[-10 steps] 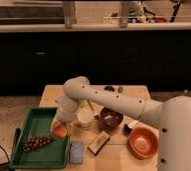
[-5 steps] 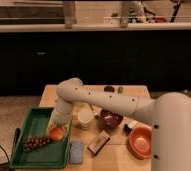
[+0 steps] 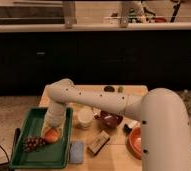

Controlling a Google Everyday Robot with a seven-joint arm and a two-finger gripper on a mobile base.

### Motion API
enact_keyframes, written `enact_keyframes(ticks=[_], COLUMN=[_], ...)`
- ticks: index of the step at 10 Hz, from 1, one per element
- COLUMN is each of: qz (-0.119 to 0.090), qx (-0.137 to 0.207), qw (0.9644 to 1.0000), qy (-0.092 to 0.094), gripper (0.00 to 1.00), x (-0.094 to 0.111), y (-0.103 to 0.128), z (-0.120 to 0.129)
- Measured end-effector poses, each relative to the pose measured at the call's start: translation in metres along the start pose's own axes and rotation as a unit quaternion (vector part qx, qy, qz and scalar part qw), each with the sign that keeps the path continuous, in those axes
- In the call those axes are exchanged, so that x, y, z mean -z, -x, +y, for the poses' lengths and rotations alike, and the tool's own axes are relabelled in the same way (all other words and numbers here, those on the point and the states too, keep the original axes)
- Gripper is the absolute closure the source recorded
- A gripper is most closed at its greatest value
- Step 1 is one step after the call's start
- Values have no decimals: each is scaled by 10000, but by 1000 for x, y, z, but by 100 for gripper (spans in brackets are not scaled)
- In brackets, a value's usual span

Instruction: Place apple in tray

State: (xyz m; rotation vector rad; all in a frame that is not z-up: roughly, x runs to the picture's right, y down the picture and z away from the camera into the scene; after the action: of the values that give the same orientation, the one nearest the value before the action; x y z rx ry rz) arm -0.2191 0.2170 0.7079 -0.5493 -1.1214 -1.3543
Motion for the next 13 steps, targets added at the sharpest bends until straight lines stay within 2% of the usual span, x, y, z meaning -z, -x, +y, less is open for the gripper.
enact_keyframes(ticks=[4,10,11,13], qz=[-126,-215,-236,-319], qx=[37,-23,-45,-71], qw=[9998,9995,9993,9987], qy=[145,248,275,386], gripper=[100,100,97,80], x=[-8,-13,-14,-19], y=[-4,-8,-9,-11], z=[-6,-3,-1,0])
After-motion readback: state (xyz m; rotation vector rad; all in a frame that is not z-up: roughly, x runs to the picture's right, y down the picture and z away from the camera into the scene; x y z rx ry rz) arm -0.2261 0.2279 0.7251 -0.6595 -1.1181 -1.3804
